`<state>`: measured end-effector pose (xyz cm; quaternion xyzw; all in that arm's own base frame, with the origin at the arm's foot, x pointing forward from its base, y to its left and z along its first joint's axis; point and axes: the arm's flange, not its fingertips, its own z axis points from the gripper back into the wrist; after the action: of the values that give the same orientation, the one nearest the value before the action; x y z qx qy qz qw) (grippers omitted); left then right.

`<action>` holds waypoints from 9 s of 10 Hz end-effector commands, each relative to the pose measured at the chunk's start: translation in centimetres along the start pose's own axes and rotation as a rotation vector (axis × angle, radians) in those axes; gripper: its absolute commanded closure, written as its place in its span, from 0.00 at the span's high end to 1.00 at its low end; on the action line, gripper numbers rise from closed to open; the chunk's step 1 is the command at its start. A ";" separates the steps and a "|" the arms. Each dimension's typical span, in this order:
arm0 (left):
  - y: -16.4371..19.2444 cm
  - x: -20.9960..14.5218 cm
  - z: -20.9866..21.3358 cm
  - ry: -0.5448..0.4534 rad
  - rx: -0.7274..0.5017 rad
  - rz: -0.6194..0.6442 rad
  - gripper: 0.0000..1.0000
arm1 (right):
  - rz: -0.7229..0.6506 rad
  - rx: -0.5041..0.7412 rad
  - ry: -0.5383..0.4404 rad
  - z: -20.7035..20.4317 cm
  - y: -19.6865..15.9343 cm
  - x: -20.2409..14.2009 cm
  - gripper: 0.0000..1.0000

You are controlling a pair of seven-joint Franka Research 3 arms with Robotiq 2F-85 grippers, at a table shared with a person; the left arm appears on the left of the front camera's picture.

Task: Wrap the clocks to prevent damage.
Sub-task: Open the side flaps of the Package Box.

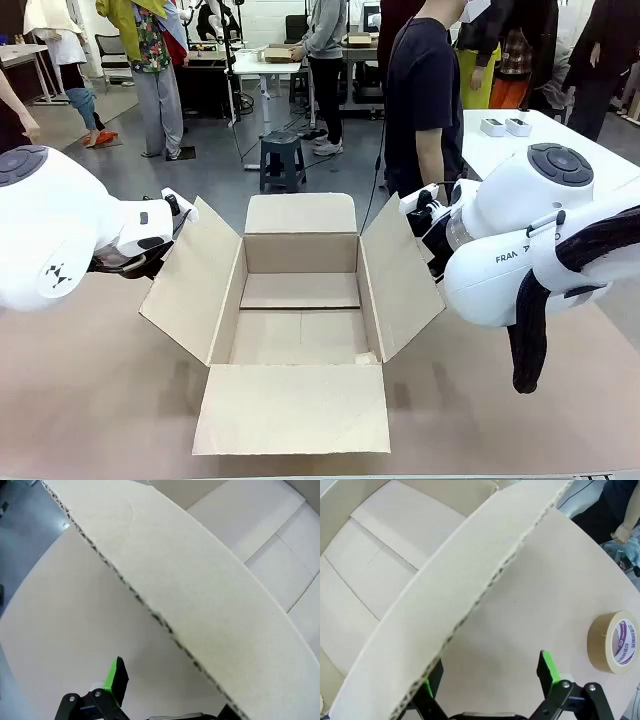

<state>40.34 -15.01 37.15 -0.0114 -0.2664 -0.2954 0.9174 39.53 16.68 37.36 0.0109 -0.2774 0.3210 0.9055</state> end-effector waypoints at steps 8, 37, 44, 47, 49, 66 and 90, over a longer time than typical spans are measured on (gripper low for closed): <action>0.0 0.0 0.0 -0.001 0.000 0.000 1.00 | 0.000 0.000 0.000 0.0 0.0 0.0 1.00; 1.7 8.3 22.1 0.026 -0.314 -0.219 1.00 | 0.134 0.238 -0.063 25.8 -2.3 2.8 1.00; 12.4 3.4 27.9 -0.304 -0.454 -0.374 1.00 | 0.305 0.651 -0.464 29.0 -12.1 -5.8 1.00; 15.1 0.0 29.5 -0.451 -0.445 -0.275 1.00 | 0.227 0.586 -0.603 30.0 -14.4 -9.3 1.00; 15.5 -1.9 30.1 -0.495 -0.436 -0.237 1.00 | 0.190 0.509 -0.616 29.8 -14.6 -10.2 1.00; 16.0 -2.6 30.3 -0.458 -0.439 -0.204 1.00 | 0.163 0.453 -0.580 30.3 -14.8 -10.5 1.00; 15.8 -2.7 29.1 -0.346 -0.404 -0.194 0.00 | 0.121 0.436 -0.523 30.1 -14.4 -10.4 0.00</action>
<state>33.16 4.72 62.95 -0.2178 -0.3561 -0.4196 0.8060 26.33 -6.86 59.84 0.2695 -0.4250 0.4061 0.7627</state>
